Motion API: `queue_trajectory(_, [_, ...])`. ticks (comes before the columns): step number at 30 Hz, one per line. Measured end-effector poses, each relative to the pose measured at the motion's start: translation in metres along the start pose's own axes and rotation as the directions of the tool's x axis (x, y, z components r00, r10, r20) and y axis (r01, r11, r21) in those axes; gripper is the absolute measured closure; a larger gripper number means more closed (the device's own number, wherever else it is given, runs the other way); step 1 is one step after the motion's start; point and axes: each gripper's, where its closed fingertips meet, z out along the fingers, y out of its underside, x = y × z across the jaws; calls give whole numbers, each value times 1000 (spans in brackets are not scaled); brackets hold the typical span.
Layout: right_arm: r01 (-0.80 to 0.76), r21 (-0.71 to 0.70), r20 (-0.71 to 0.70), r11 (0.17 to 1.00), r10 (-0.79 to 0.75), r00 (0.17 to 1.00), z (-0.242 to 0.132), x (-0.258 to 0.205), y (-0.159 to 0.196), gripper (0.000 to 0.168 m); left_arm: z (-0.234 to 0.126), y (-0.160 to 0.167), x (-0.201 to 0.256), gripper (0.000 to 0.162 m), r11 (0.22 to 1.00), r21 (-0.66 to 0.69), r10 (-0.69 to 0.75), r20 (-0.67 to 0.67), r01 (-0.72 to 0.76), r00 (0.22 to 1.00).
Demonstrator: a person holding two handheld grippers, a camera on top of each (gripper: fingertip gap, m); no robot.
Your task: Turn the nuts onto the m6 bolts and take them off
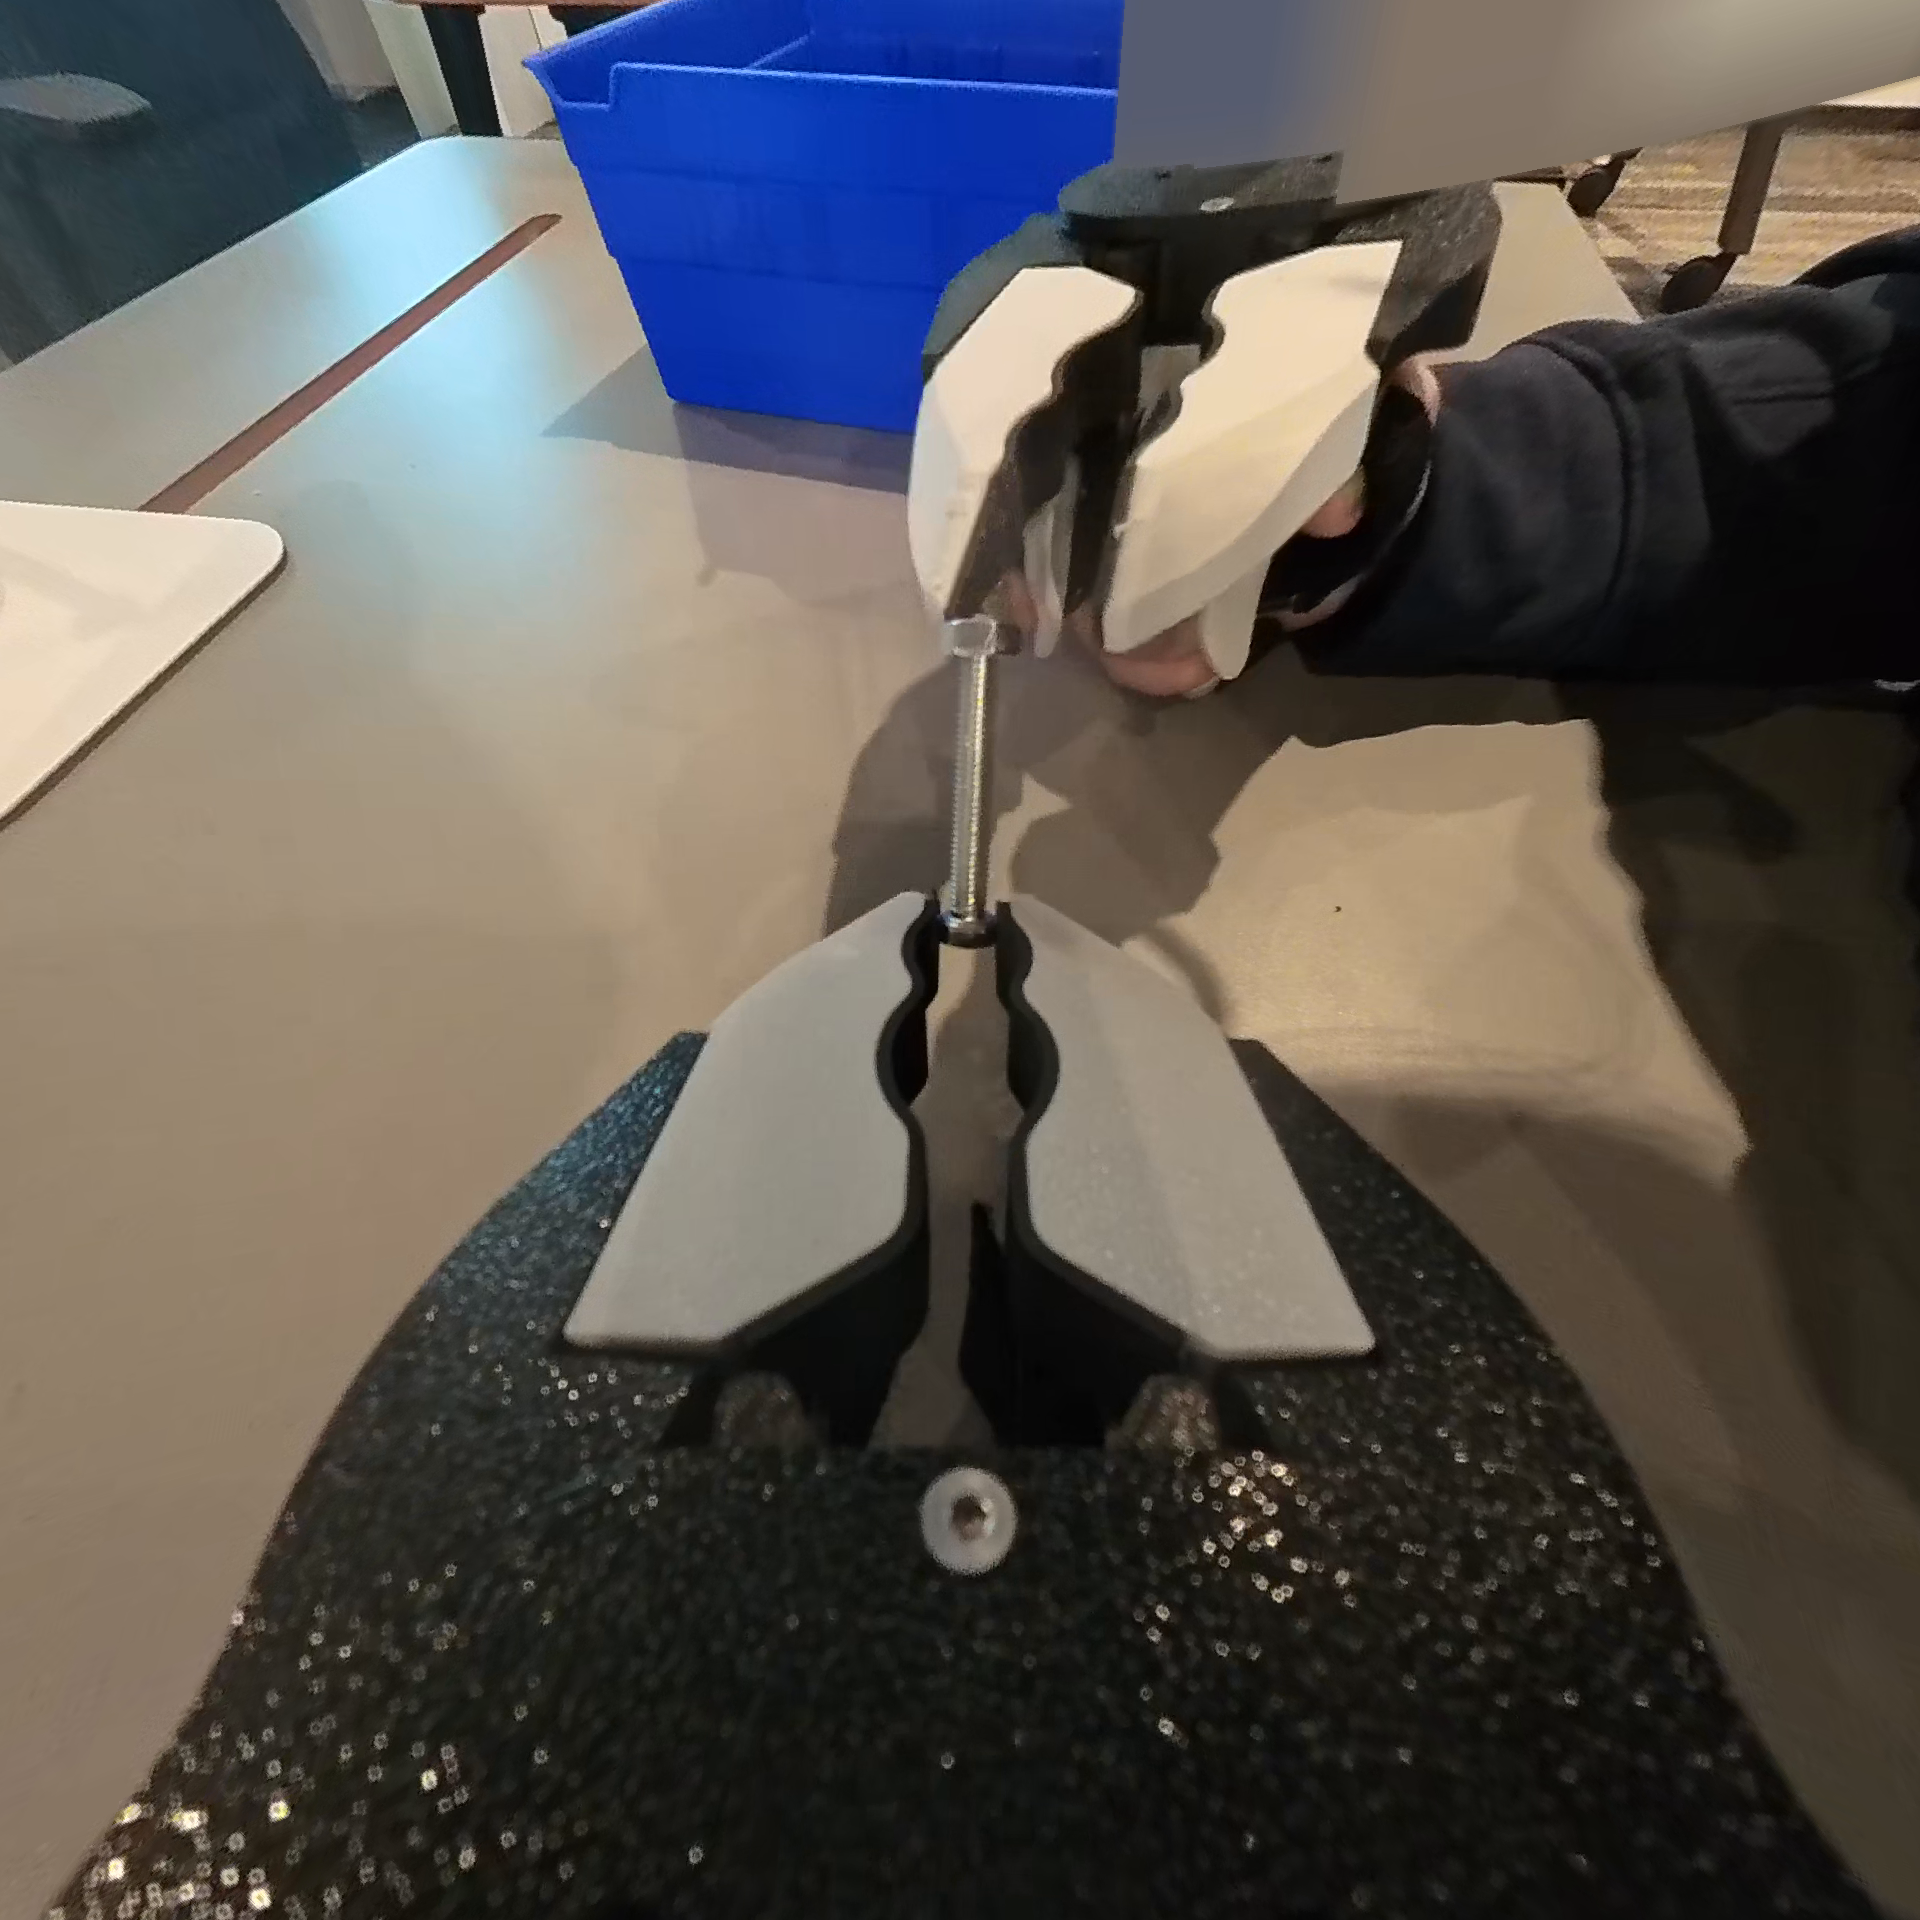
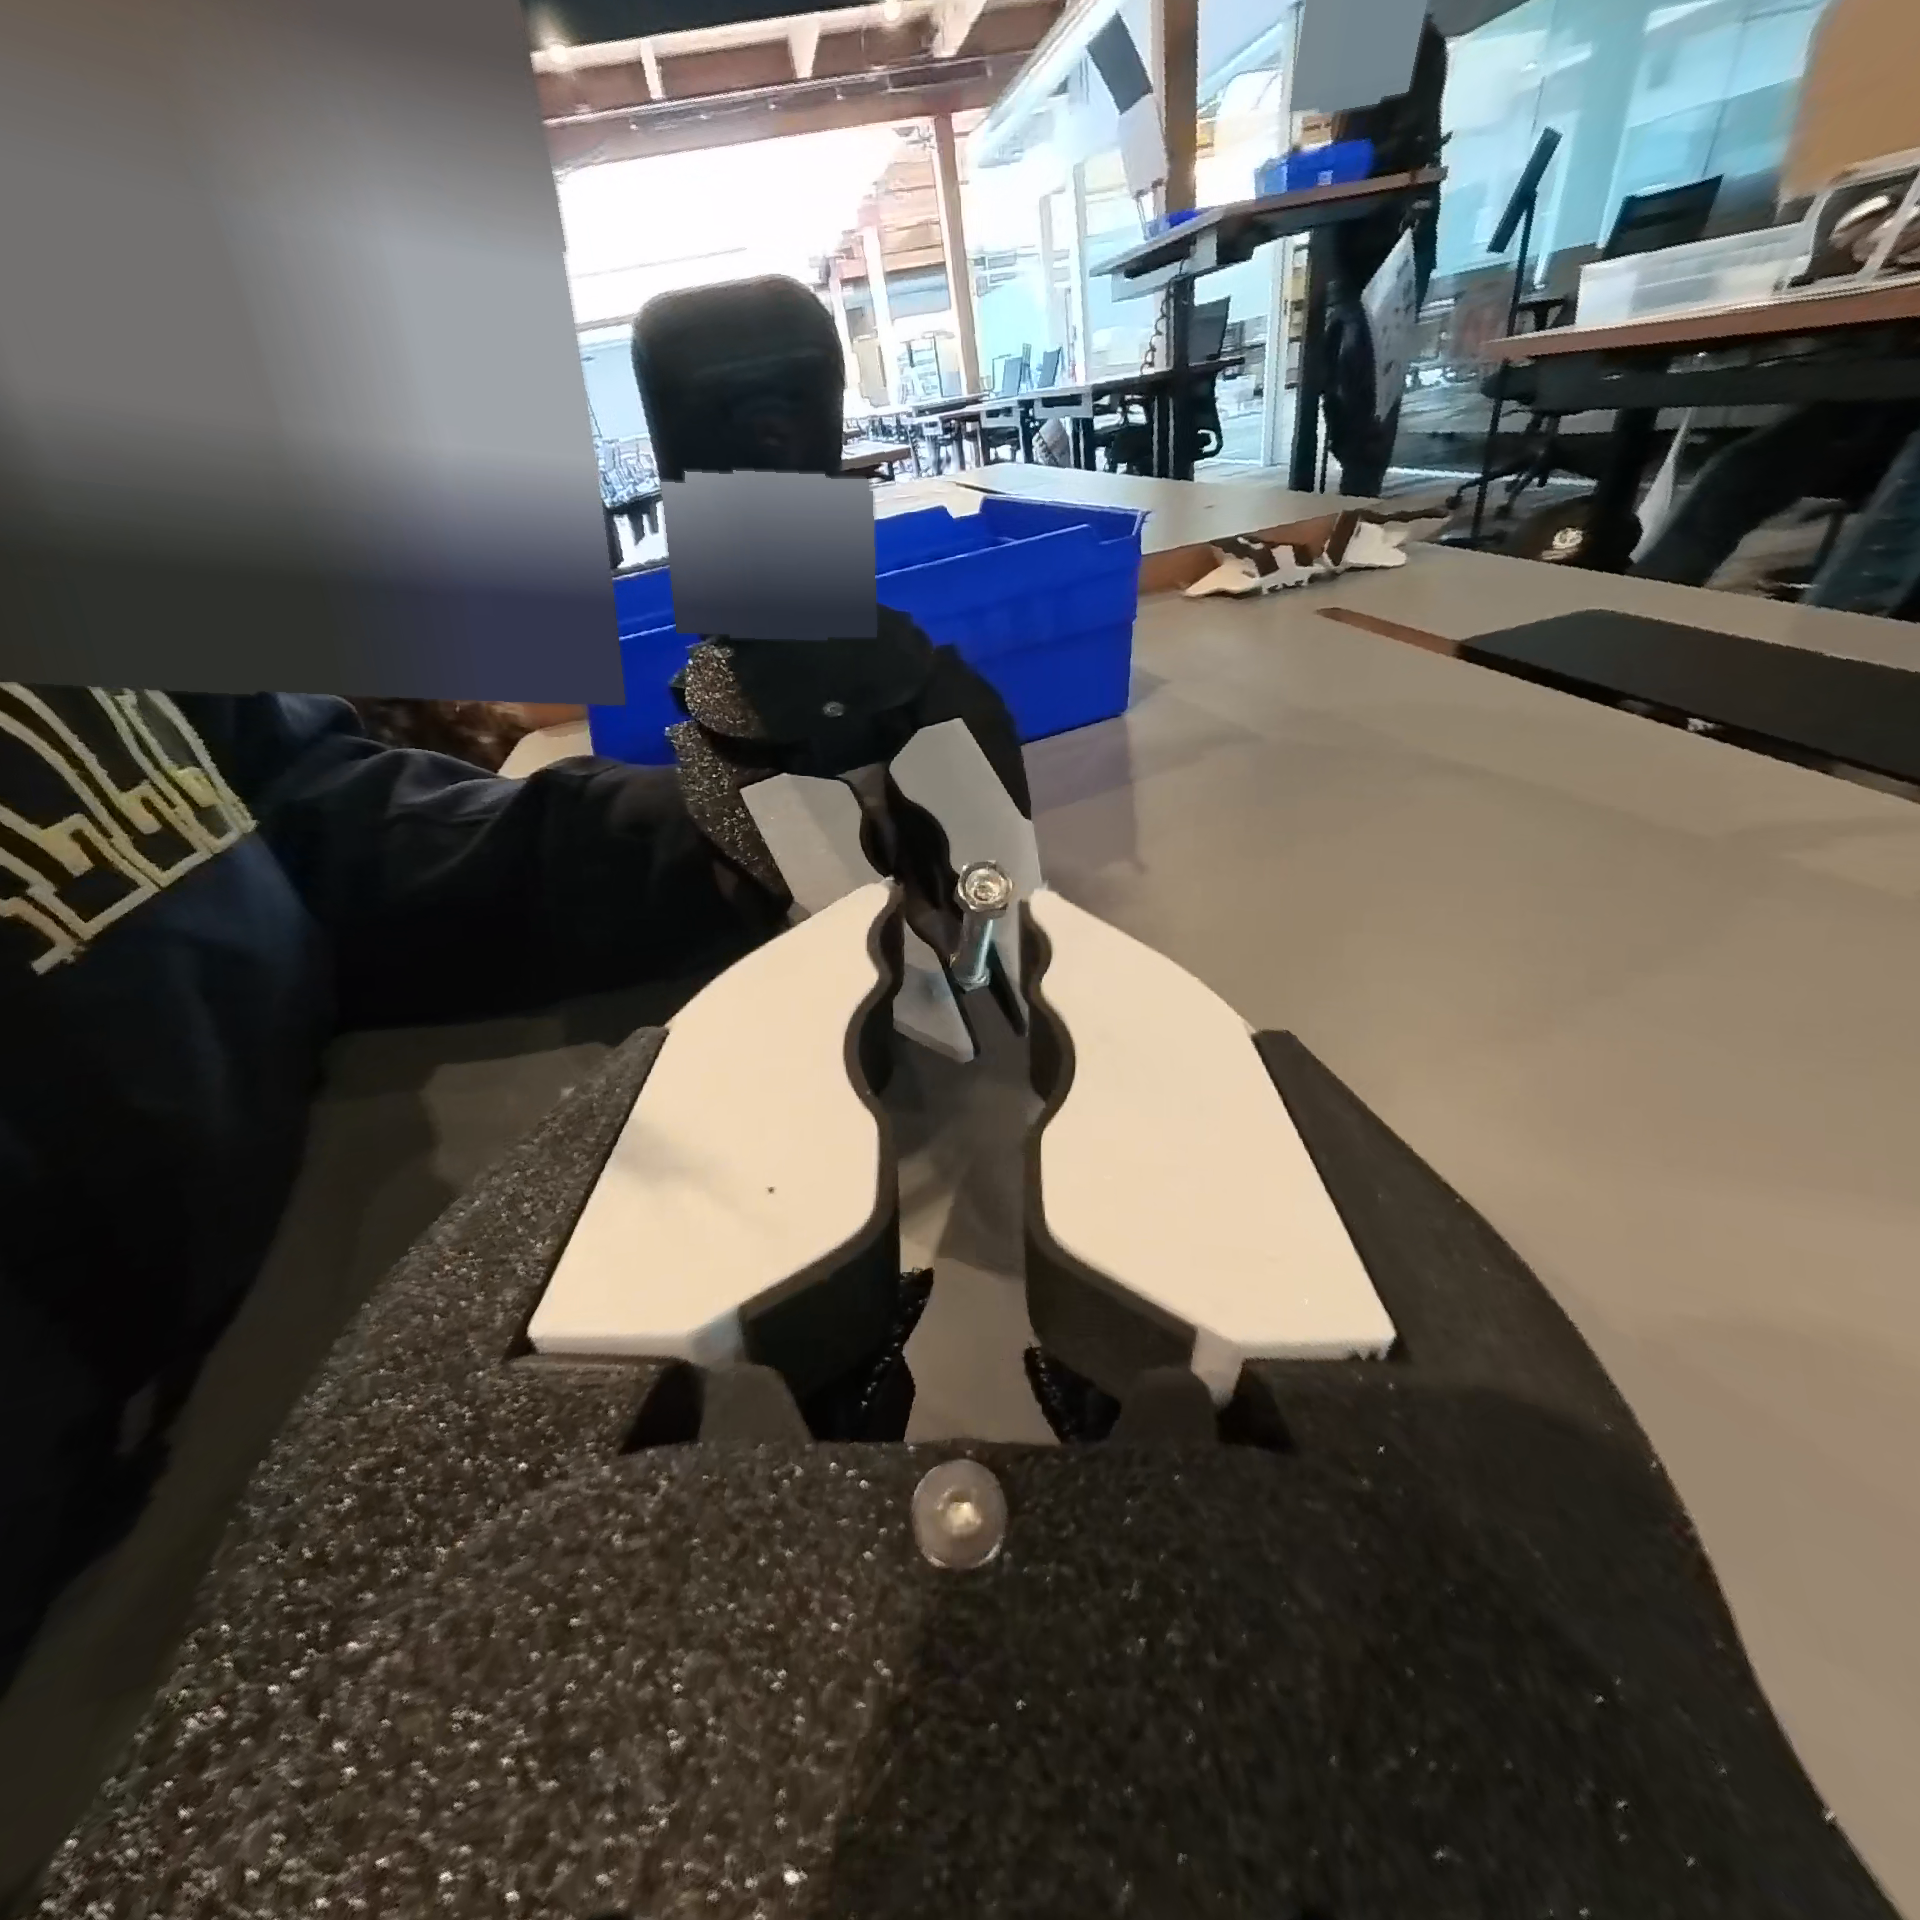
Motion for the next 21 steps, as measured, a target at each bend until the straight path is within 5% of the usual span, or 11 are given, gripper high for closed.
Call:
queue_trajectory(5, [-2,18,82,1000,0,997,-4,-11,-2,161,0,0,0,152,1000,3,-3,-1,3,1000])
queue_trajectory(14, [10,6,-1,1000,-10,1000,-1,-1,-1,149,0,0,0,152,1000,0,-2,-1,2,1000])
queue_trajectory(17, [2,-10,98,1000,-1,995,-4,-13,1,168,-1,0,0,152,1000,2,-2,-2,2,1000])
queue_trajectory(21, [7,6,25,1000,-7,1000,-4,-3,-1,154,0,0,0,152,1000,-2,0,-3,0,1000])
